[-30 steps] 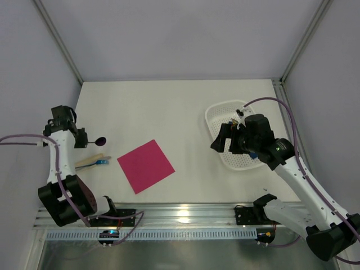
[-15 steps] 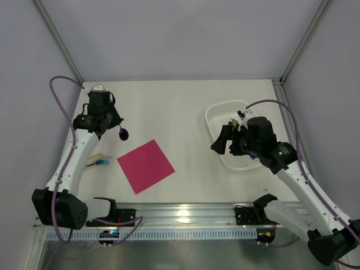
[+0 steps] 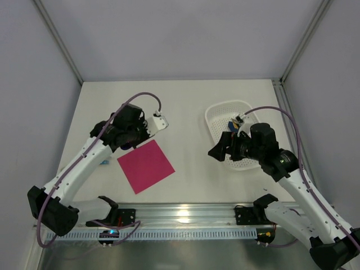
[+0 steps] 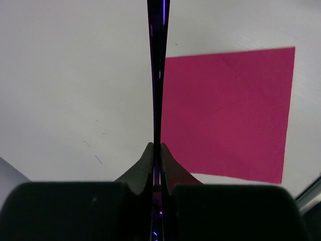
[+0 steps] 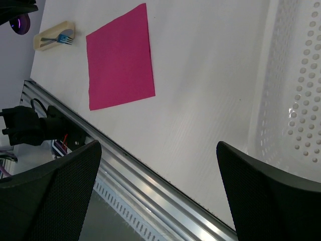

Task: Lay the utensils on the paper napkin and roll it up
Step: Place the utensils on the napkin.

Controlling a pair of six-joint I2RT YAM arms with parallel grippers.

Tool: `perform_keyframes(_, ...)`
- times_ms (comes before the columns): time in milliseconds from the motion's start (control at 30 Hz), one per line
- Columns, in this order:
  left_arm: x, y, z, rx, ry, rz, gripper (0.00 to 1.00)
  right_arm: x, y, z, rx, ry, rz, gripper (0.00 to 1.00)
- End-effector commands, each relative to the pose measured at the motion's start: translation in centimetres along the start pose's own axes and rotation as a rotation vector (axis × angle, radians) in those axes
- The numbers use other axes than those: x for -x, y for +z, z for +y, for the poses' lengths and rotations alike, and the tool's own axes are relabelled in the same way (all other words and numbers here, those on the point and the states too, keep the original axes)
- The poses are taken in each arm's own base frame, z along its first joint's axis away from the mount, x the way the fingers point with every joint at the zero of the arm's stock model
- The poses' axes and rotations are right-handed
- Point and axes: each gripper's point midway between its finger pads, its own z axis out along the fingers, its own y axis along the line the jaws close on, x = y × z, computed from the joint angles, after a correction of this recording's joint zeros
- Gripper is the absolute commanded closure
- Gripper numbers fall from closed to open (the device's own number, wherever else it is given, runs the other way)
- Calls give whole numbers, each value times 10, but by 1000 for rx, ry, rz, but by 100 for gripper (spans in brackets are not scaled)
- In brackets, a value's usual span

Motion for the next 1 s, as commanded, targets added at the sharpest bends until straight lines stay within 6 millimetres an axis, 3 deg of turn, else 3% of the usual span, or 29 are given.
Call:
perform_keyframes(0, -12, -15, -30, -189, 311, -11, 100, -1, -5, 20, 120, -29, -25, 1)
perform_keyframes(133, -23, -8, -39, -206, 403, -14, 100, -8, -7, 21, 147, -53, -18, 1)
perform_keyframes(333, -80, 14, -60, -276, 527, 198, 100, -14, -11, 24, 172, -87, -6, 1)
perform_keyframes(600, -120, 25, -76, -364, 551, 303, 100, -23, -13, 17, 165, -100, -17, 1)
perform_keyframes(767, -134, 38, -72, -372, 597, 344, 100, -27, -11, 15, 162, -94, -7, 1)
perform_keyframes(967, -122, 62, -63, -395, 585, 317, 100, -30, -11, 14, 163, -93, -3, 0)
